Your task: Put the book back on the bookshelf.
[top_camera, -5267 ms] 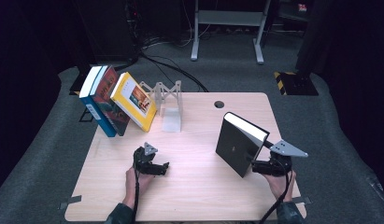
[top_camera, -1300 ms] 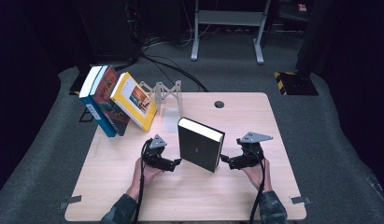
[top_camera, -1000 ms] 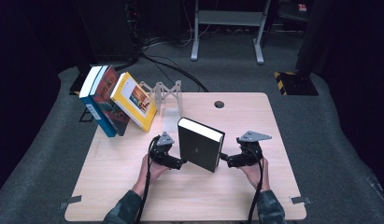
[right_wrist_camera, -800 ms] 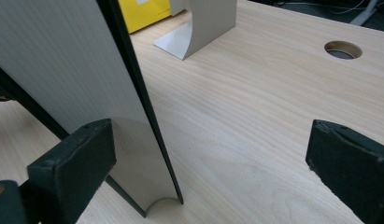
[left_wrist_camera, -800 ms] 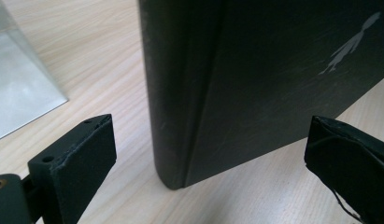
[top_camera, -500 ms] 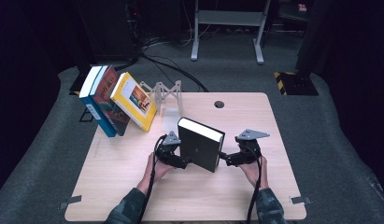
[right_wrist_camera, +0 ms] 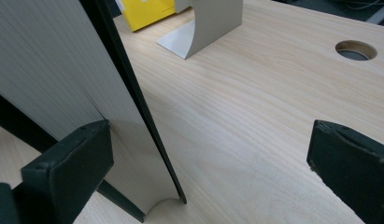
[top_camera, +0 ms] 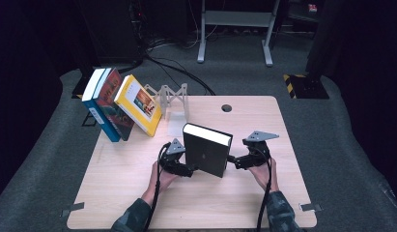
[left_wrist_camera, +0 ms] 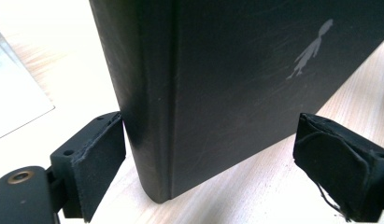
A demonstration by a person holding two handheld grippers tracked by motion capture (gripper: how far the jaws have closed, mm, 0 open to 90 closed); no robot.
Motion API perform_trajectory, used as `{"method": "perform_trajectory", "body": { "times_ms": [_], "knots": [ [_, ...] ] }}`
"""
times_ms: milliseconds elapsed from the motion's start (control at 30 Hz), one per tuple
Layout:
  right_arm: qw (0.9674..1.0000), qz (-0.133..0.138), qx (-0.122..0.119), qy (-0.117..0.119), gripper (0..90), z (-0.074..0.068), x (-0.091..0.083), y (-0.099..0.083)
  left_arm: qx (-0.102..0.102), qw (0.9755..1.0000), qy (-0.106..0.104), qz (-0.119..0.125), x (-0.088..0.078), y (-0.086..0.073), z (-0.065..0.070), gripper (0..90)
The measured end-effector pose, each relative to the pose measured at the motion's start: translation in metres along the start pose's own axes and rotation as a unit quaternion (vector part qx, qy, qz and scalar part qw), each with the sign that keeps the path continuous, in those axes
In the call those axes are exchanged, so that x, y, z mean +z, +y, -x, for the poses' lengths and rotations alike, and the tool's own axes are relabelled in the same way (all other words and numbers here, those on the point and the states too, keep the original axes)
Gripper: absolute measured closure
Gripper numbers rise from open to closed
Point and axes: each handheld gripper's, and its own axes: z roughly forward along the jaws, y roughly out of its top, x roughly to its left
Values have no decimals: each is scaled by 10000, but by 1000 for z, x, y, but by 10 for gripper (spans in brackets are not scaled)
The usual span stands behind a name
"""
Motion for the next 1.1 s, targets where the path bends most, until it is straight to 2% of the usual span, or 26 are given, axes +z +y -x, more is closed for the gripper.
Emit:
{"method": "perform_trajectory", "body": {
  "times_ms": [33, 133, 233, 333, 400, 433, 533, 633, 733, 967, 1000, 1033, 1100],
  "knots": [
    [10000, 17, -6, 77, 0, 2, 1, 0, 51, 10000, -19, 6, -1, -1, -1, 100],
    [9998, 55, 64, 190, 0, 5, 3, -1, 25, 10000, -5, 51, -3, -3, 1, 101],
    [9998, 63, 83, 167, 0, 4, 3, -2, 63, 9999, -96, 60, -3, -1, -4, 106],
    [9998, 95, 106, 106, 0, 1, 1, -2, 52, 9998, -20, 168, 0, 2, -6, 106],
    [9999, 115, 98, 62, 0, 0, 0, -1, 58, 9997, -150, 191, 3, 4, -8, 124],
    [9999, 100, 101, -8, 0, -1, 0, -1, 62, 9997, -120, 201, 3, 5, -7, 138],
    [9998, 117, 135, -13, 0, 1, 1, 0, 123, 9997, -11, 230, 2, 6, -5, 141],
    [9997, 165, 153, -12, 0, 4, 3, 0, 22, 9996, 3, 266, -2, 3, -3, 147],
    [9996, 173, 230, -15, 0, 6, 7, 2, 21, 9997, 39, 241, -5, 2, -2, 149],
    [9997, 139, 210, -24, 0, 12, 14, 9, 5, 9993, 193, 332, -12, -6, 6, 152],
    [9997, 147, 186, -63, 3, 12, 15, 10, -62, 9991, 183, 369, -13, -7, 7, 153],
    [9997, 164, 192, -40, 4, 12, 16, 10, 22, 9993, 178, 332, -15, -7, 6, 154],
    [9996, 175, 203, -38, 3, 13, 17, 10, -29, 9991, 157, 387, -16, -9, 5, 163]
  ]
}}
